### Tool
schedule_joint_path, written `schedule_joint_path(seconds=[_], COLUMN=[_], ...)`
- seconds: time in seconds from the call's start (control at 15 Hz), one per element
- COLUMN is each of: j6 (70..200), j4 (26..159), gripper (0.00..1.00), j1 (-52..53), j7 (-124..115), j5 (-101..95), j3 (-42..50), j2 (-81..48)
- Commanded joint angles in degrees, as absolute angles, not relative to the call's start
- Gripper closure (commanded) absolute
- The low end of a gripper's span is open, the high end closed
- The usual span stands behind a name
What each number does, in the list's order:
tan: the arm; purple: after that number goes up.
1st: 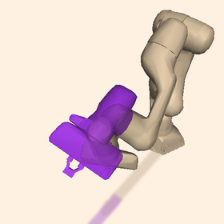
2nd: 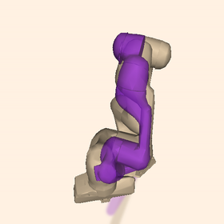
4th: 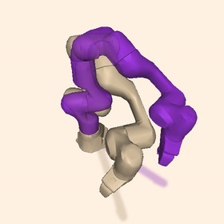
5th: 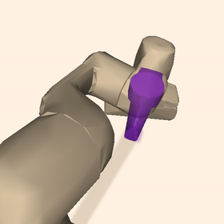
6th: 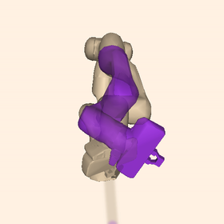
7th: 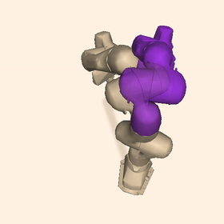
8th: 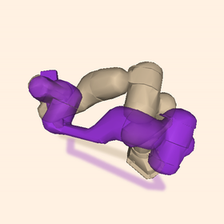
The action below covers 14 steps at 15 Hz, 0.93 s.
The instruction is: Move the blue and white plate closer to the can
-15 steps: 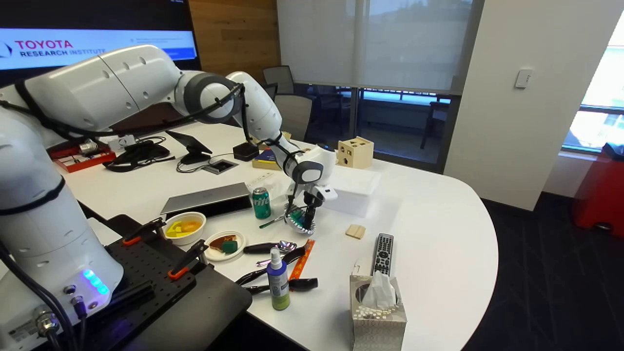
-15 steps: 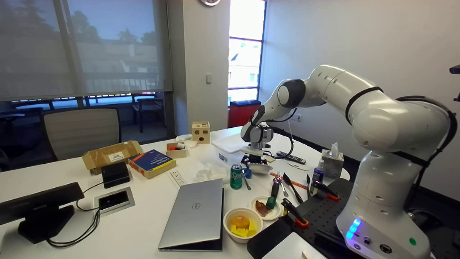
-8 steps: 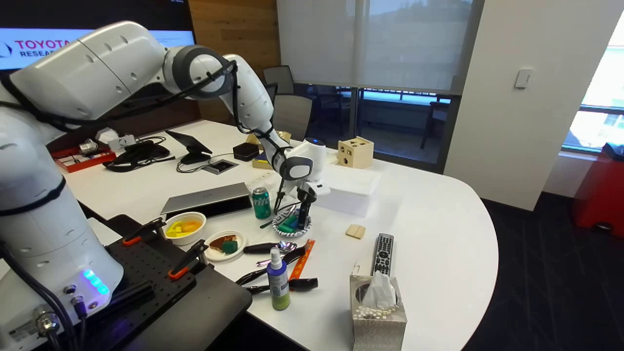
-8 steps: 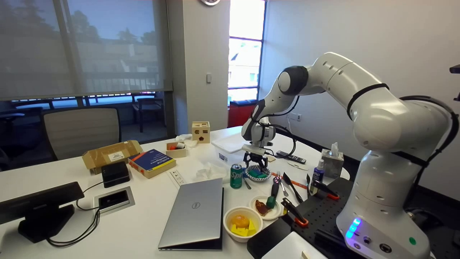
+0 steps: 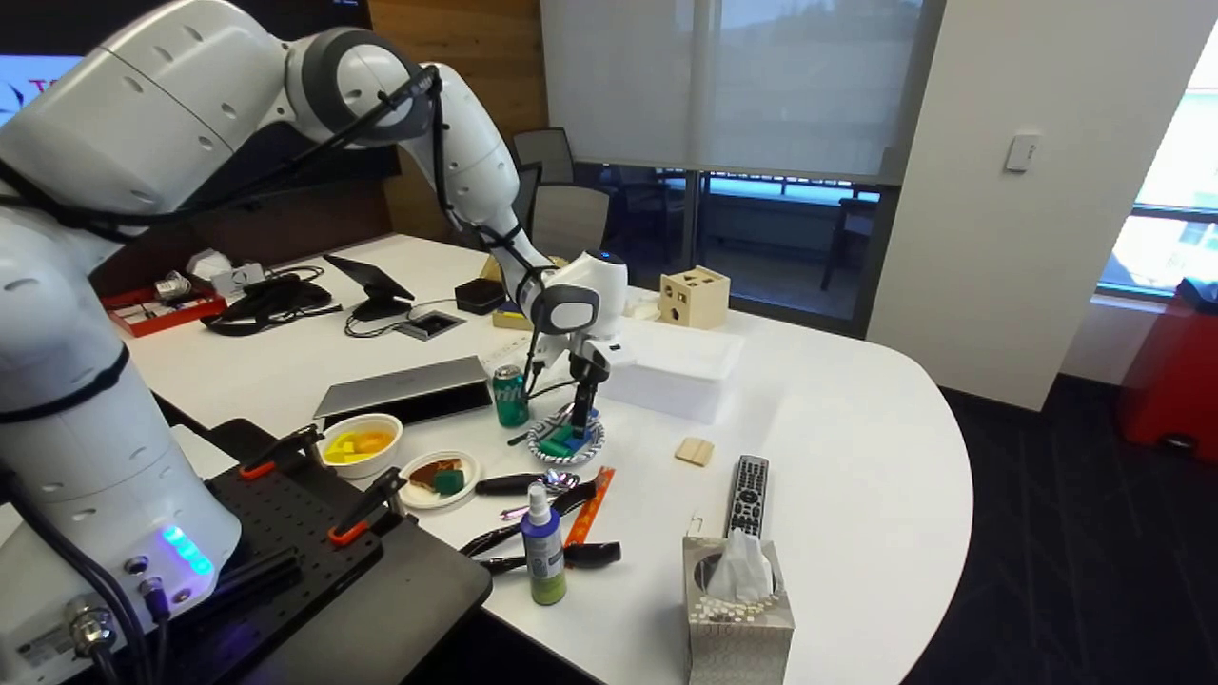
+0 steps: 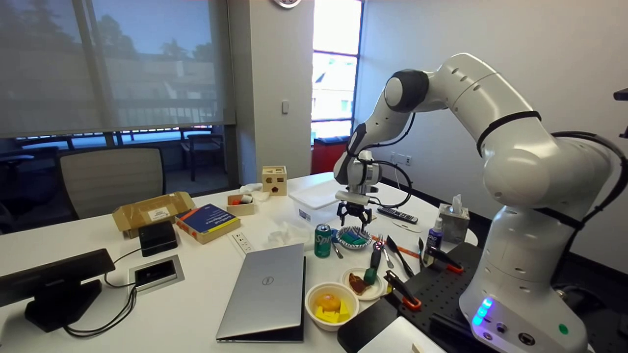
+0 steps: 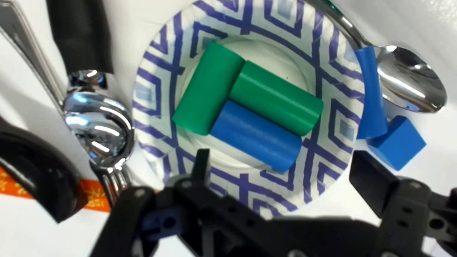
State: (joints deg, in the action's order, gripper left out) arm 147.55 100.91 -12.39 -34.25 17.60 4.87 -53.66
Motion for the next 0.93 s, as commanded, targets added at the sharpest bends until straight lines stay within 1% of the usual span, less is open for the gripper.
schedule_joint_path(seconds=[0.0,0.4,0.87], j6=[148.3,147.6,147.0], j4=[109.2,113.2,113.2], gripper=[0.0,0.0,0.0], j1=[-9.6,-9.2,-10.6], j7=[-32.2,-27.1,-22.3], j5=[17.9,17.4,18.4], j3=[8.1,10.0,8.5], j2=[-45.4,-38.8,-37.7])
